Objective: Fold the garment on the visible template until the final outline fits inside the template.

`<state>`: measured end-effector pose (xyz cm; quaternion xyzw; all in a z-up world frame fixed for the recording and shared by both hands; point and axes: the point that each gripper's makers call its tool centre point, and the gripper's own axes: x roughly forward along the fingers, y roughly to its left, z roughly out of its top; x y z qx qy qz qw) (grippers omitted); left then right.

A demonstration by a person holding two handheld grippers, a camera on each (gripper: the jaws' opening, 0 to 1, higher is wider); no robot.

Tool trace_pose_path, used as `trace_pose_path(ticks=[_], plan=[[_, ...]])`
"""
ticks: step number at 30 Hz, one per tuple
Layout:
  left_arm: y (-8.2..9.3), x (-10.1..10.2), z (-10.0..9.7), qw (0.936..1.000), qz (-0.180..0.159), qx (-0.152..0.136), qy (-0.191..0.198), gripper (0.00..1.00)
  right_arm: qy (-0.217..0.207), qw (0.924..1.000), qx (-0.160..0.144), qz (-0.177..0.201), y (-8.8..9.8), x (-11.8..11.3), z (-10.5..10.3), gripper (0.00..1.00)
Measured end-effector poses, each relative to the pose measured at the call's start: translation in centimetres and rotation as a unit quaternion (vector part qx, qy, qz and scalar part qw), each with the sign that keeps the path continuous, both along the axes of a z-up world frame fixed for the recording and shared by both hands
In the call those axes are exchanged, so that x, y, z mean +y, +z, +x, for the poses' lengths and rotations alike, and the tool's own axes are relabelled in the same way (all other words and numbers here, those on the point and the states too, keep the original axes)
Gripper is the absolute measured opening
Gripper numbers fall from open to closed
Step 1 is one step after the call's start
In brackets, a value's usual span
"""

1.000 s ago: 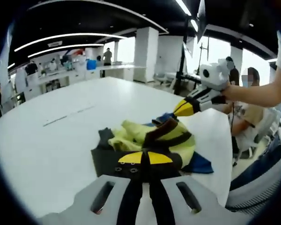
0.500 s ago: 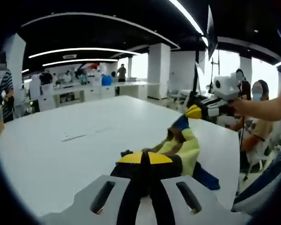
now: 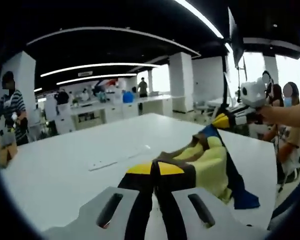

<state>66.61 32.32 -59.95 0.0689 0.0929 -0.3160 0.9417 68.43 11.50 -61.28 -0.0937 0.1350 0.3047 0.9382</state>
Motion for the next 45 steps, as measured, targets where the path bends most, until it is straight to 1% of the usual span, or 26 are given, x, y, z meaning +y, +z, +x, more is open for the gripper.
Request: trace_pose_path(ticks=[2,3,5,9,10,13,14,17,19,21,22,23,25,27,30,32,35,37,38,39,43,44,45], plan=[[0.1,0.1,0.8,1.0000,-0.004,-0.002,0.007,0.00,-0.015,0.9999,-0.008,-0.003,-0.1,-0.2,0.8,0.00],[0.1,0.2,1.2,0.9999,-0.006,-0.002,0.011,0.00,-0.023,0.9997,-0.007,-0.004,-0.3,-0.3,1.2,0.00],[-0.1,0.5,2.6,0.9997,-0.003,-0.002,0.025,0.00,-0.042,0.9991,-0.005,0.010,-0.5,-0.5,2.2,0.00],[-0.4,0.3,4.5,0.9994,-0.007,-0.005,0.033,0.00,-0.065,0.9977,-0.010,0.015,-0.6,-0.6,3.8,0.00],[-0.5,0.2,5.0,0.9993,-0.015,-0.002,0.035,0.00,-0.073,0.9972,-0.009,0.016,-0.7,-0.6,4.4,0.00],[-1.1,0.0,6.4,0.9991,-0.011,-0.004,0.042,0.00,-0.082,0.9964,-0.009,0.021,-0.9,-0.6,5.7,0.00],[-1.1,0.0,6.6,0.9990,-0.010,-0.004,0.043,0.00,-0.083,0.9963,-0.009,0.020,-1.0,-0.6,5.9,0.00],[-1.9,0.1,8.2,0.9984,-0.015,0.000,0.054,0.00,-0.096,0.9952,0.000,0.019,-1.7,-0.5,7.5,0.00],[-2.6,0.2,9.2,0.9980,-0.009,-0.001,0.063,0.00,-0.101,0.9948,0.002,0.017,-2.1,-0.6,8.4,0.00],[-3.4,0.3,10.1,0.9976,-0.005,0.004,0.070,0.00,-0.105,0.9944,0.006,0.015,-2.6,-0.7,9.2,0.00],[-3.8,0.4,10.5,0.9970,-0.011,0.014,0.075,0.00,-0.108,0.9940,0.008,0.015,-2.9,-0.7,9.6,0.00],[-4.0,0.4,10.7,0.9971,-0.011,0.014,0.074,0.00,-0.111,0.9936,0.011,0.016,-3.1,-0.7,9.9,0.00],[-4.7,0.5,11.4,0.9966,-0.001,0.013,0.081,0.00,-0.113,0.9934,0.018,0.010,-3.8,-0.7,10.6,0.00],[-5.4,0.5,12.1,0.9961,0.002,0.017,0.087,0.00,-0.117,0.9927,0.026,0.008,-4.7,-0.8,11.3,0.00],[-6.5,0.7,13.1,0.9950,-0.001,0.027,0.096,0.00,-0.124,0.9913,0.043,0.010,-6.0,-0.9,12.3,0.00],[-7.2,0.8,13.5,0.9946,-0.001,0.032,0.099,0.00,-0.125,0.9910,0.047,0.006,-6.7,-0.9,12.9,0.00],[-8.5,1.0,14.3,0.9934,0.010,0.042,0.107,0.00,-0.129,0.9898,0.060,0.000,-8.1,-1.0,13.6,0.00],[-9.0,1.1,14.6,0.9920,-0.003,0.053,0.115,0.00,-0.138,0.9877,0.073,-0.003,-9.3,-1.1,14.0,0.00],[-9.1,1.2,14.7,0.9915,-0.006,0.054,0.118,0.00,-0.140,0.9872,0.076,-0.004,-9.5,-1.1,14.1,0.00],[-9.5,1.2,15.0,0.9910,-0.005,0.055,0.122,0.00,-0.142,0.9866,0.079,-0.009,-10.3,-1.1,14.4,0.00],[-11.1,1.3,15.8,0.9899,0.011,0.063,0.127,0.00,-0.141,0.9857,0.091,-0.010,-11.8,-0.8,14.9,0.00],[-11.6,1.4,15.9,0.9897,0.025,0.063,0.126,0.00,-0.144,0.9849,0.096,-0.011,-12.2,-0.8,15.1,0.00],[-11.9,1.5,16.1,0.9893,0.030,0.065,0.127,0.00,-0.147,0.9839,0.101,-0.010,-12.6,-0.8,15.2,0.00]])
